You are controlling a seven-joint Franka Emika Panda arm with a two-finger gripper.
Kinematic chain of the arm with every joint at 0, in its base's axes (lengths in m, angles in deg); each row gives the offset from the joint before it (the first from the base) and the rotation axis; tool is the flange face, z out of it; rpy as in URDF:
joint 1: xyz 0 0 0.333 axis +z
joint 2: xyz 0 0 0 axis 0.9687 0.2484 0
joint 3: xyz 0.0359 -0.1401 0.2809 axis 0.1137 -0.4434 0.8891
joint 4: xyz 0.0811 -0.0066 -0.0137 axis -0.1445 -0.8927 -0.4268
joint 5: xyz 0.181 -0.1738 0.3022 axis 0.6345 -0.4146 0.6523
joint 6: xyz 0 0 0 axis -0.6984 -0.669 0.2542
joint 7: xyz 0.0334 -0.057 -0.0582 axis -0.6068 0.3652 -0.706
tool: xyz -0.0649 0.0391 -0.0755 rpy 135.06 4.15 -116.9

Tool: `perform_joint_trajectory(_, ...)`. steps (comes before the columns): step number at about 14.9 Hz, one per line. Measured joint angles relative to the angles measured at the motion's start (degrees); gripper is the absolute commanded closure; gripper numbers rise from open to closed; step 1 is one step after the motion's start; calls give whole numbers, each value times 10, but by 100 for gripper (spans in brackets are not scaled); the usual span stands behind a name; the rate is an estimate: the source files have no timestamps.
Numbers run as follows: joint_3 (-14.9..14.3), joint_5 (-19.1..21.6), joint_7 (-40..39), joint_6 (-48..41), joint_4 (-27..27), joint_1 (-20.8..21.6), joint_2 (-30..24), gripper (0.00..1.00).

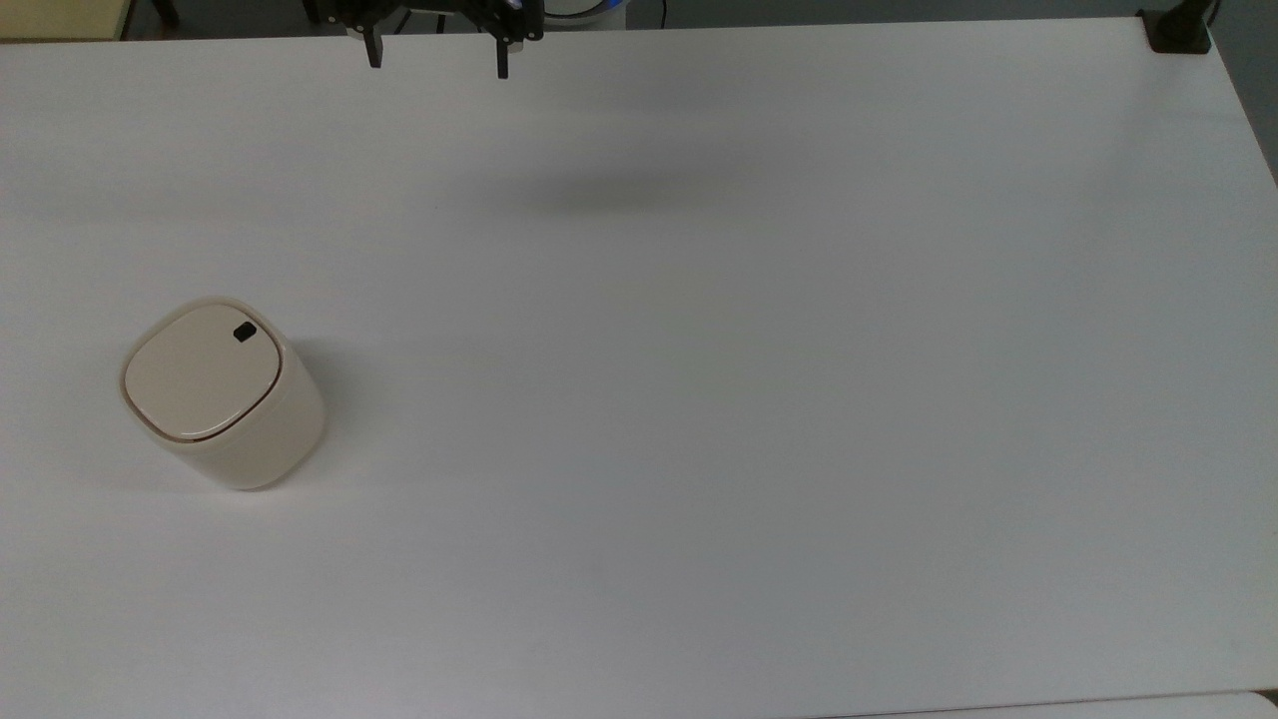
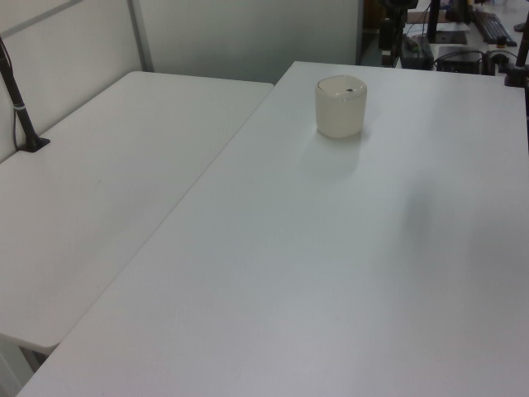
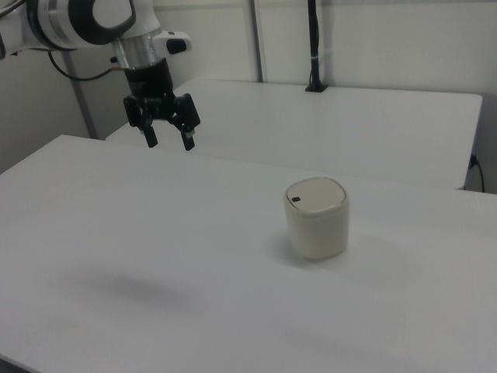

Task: Open the trash bin
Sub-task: 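Move the gripper toward the cream trash bin and lower it above the lid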

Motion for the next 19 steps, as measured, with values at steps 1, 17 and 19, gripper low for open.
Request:
perform_joint_trajectory(1,0,0,0,0,0,0,0,0)
perform_joint_trajectory(17,0,0,0,0,0,0,0,85)
perform_joint_trajectory(19,0,6,0,0,0,0,0,88)
